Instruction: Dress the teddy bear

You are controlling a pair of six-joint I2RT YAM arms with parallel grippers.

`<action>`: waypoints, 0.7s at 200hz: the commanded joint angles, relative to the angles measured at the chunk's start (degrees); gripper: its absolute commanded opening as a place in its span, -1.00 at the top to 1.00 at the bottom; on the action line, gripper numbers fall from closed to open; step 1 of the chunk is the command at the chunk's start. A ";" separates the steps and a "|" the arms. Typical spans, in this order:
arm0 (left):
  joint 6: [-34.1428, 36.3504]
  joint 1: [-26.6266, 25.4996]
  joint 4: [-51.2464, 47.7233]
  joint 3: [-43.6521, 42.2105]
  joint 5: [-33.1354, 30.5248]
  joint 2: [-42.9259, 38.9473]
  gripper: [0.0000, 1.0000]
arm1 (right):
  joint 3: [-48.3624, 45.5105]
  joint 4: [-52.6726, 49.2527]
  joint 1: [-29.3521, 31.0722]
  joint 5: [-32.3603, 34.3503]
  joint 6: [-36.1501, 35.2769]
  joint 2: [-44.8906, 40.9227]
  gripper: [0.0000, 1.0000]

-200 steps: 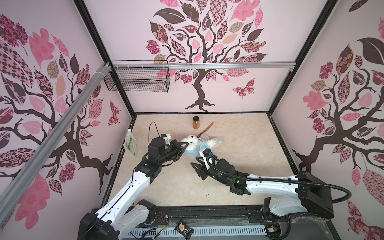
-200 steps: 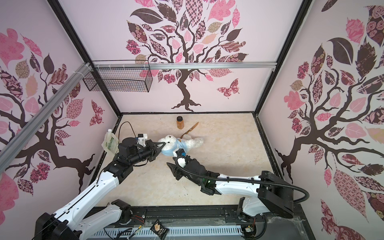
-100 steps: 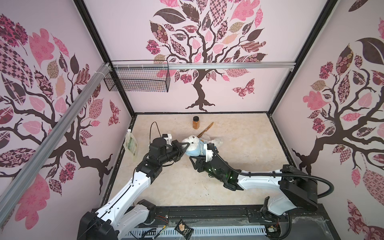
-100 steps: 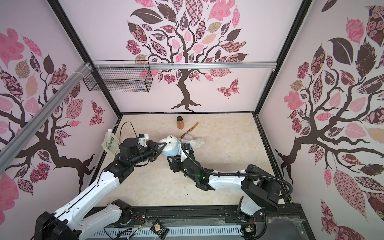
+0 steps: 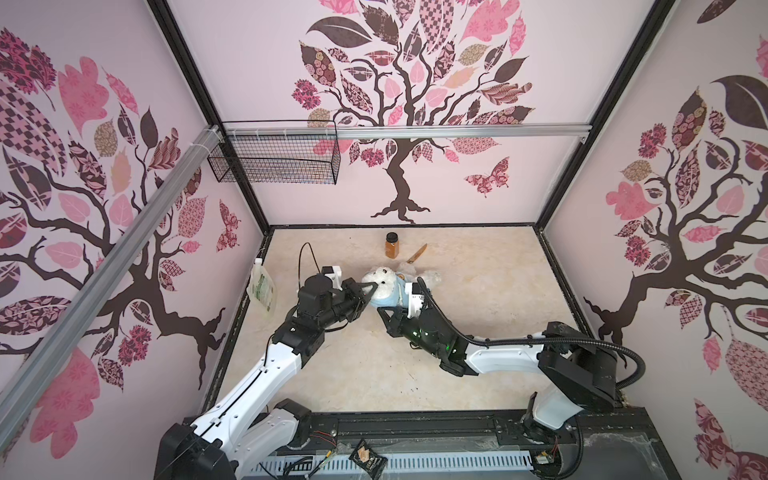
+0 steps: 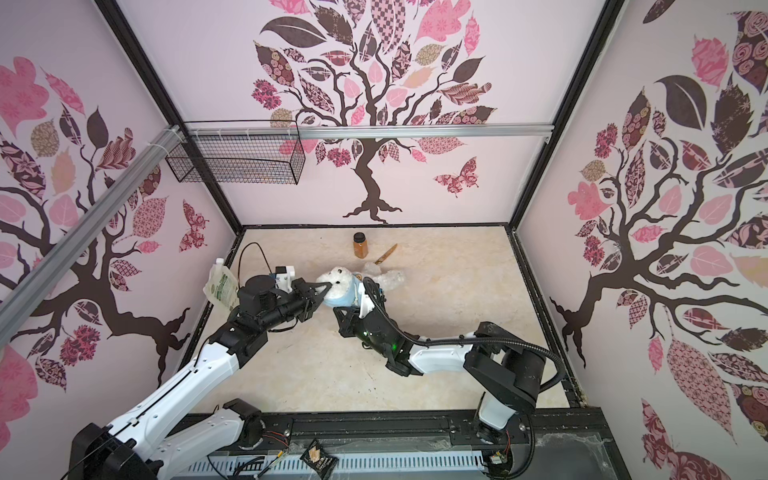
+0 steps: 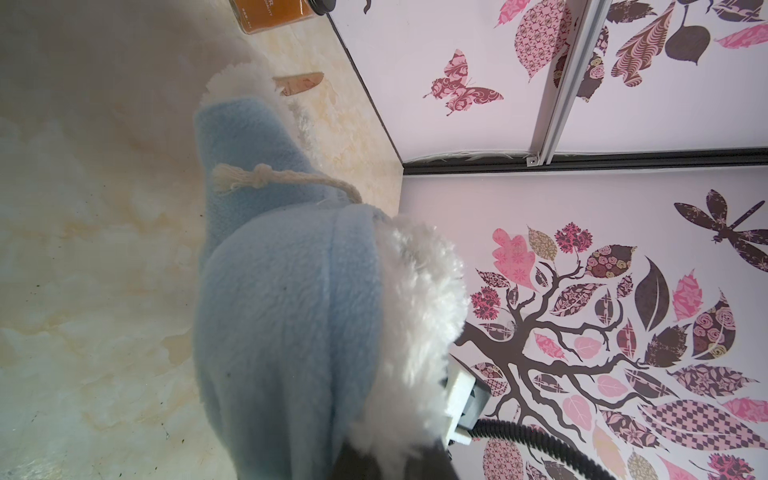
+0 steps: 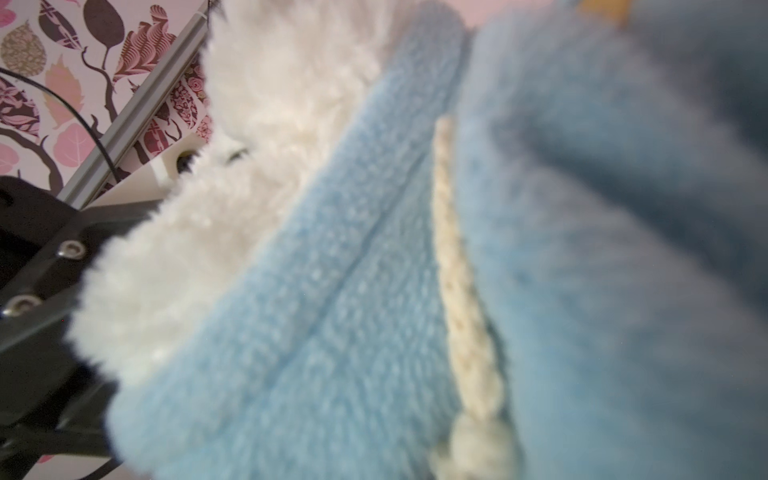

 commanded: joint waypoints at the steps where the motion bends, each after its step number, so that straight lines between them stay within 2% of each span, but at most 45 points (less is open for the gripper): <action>1: 0.66 -0.42 2.45 1.72 0.87 -0.67 1.00 | 0.15 2.34 -0.79 1.27 1.11 0.38 0.92; 19: 0.91 -0.45 2.45 1.93 0.33 -0.85 1.00 | -2.03 1.20 -1.48 1.95 1.30 0.59 1.00; 46: 1.00 -0.17 2.36 2.61 0.95 -1.11 1.00 | -7.10 1.45 -3.07 3.78 1.65 1.10 1.00; 102: 0.67 2.08 1.15 4.04 3.38 -2.00 1.00 | -15.38 0.95 -5.85 9.60 -2.40 2.61 1.00; 140: 0.22 2.08 1.07 3.79 3.82 -2.17 1.00 | -16.95 0.83 -6.97 11.74 -4.34 3.27 1.00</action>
